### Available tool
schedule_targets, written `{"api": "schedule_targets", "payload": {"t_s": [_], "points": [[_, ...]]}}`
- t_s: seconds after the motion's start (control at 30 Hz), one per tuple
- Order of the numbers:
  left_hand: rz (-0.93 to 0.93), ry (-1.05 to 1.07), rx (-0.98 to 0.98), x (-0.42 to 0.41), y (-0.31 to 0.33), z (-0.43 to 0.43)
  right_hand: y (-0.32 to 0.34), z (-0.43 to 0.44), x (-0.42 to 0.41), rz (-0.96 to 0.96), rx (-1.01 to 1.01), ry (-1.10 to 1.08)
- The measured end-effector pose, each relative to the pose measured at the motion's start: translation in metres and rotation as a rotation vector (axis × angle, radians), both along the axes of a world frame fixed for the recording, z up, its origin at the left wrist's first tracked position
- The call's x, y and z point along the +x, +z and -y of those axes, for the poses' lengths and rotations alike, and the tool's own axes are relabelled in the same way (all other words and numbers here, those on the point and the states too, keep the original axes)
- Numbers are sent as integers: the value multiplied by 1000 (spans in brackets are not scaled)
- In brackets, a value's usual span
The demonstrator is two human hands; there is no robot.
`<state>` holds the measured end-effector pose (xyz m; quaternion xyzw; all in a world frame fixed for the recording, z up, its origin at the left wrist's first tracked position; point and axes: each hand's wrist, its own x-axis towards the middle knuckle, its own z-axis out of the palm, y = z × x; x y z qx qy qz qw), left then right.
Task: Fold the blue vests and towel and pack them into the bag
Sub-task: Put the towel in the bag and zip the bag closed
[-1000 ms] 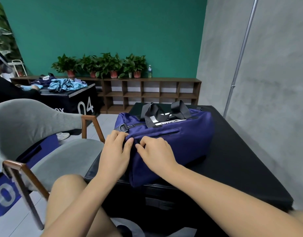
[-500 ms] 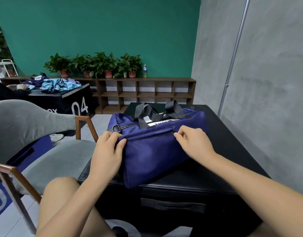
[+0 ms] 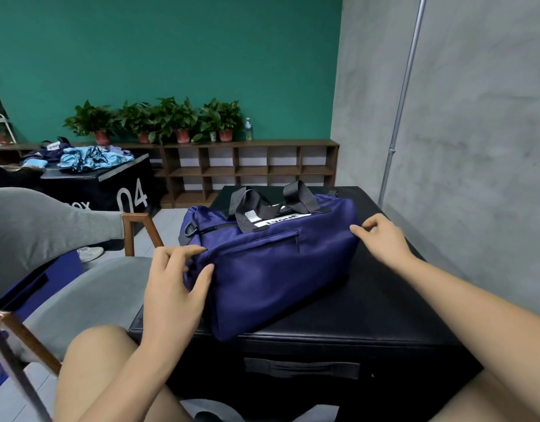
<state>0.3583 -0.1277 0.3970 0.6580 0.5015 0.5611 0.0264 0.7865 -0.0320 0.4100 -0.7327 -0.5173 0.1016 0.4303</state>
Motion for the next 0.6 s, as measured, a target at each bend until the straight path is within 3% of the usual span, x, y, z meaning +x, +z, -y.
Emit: {"api": "schedule_targets", "payload": {"t_s": [0.1, 0.17, 0.33, 0.6], "points": [[105, -23, 11, 8, -8, 11, -7, -7, 8, -174, -19, 50], [71, -53, -26, 13, -18, 14, -9, -9, 8, -234, -13, 113], [-250, -64, -2, 14, -35, 5, -13, -13, 9, -197, 19, 136], [-333, 12, -139, -4, -42, -53, -10, 15, -8, -78, 56, 84]]}}
